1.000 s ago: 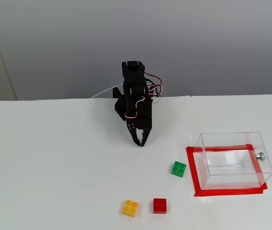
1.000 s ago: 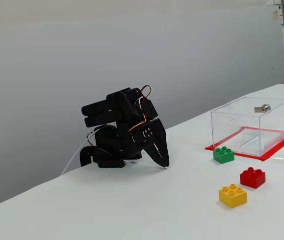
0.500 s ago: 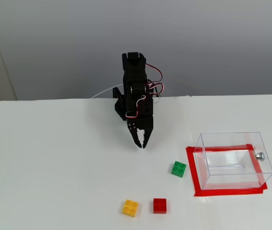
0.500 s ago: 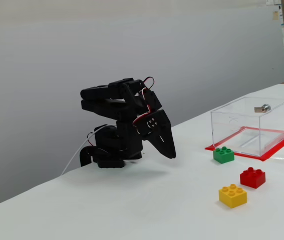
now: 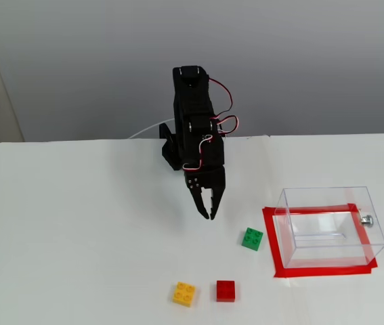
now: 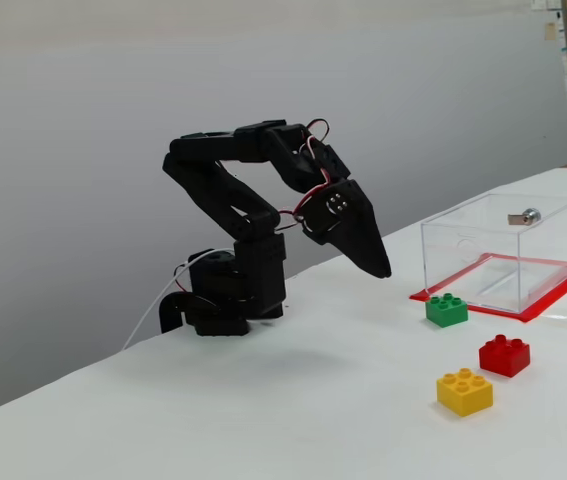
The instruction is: Pick the red lego brick and place it into the transparent box
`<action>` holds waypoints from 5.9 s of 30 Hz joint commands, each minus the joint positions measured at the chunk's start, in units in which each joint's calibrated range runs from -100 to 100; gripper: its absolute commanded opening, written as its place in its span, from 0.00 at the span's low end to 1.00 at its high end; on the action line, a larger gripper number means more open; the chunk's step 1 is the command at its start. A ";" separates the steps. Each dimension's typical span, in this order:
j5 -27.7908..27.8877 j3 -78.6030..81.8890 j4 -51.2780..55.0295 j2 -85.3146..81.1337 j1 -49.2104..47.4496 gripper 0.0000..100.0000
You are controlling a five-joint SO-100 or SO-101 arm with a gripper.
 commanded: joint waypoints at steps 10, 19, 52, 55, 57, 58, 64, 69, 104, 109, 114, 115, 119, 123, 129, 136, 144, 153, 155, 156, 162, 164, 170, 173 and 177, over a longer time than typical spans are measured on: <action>-0.82 -14.72 -1.02 14.42 -4.50 0.02; -6.09 -25.66 -1.02 27.49 -4.79 0.02; -6.61 -40.30 -17.04 54.98 -1.69 0.03; -6.61 -40.30 -17.65 55.06 -1.91 0.03; -6.56 -40.30 -18.08 55.15 -2.13 0.04; -6.56 -40.30 -18.08 55.15 -2.21 0.06; -6.56 -40.12 -18.08 55.23 -3.46 0.24; -5.93 -40.30 -18.34 55.23 -5.46 0.28; -4.94 -48.80 -21.21 68.98 -6.94 0.28; -4.94 -48.98 -21.21 70.17 -6.94 0.28; -4.94 -48.98 -21.21 70.34 -6.94 0.27; -4.94 -48.98 -21.21 70.34 -6.94 0.27; -4.94 -48.62 -21.21 70.34 -6.94 0.26; -4.94 -48.53 -21.21 70.25 -6.94 0.12; -4.94 -48.26 -20.87 69.57 -6.72 0.02; -4.89 -48.80 -20.52 67.45 -6.35 0.03; -2.65 -47.36 -18.43 58.71 -6.42 0.03; -1.18 -47.17 -10.94 46.32 -6.35 0.03; -0.82 -47.17 -9.46 43.44 -6.35 0.03; -0.82 -47.17 -8.86 42.00 -6.35 0.03; -0.77 -47.17 -3.55 32.75 -6.72 0.03; -0.77 -47.17 -1.46 29.78 -7.01 0.03; -0.71 -47.17 3.33 23.67 -6.79 0.03; -0.71 -47.08 4.81 23.16 -6.49 0.03; -0.77 -47.08 4.72 23.24 -7.23 0.03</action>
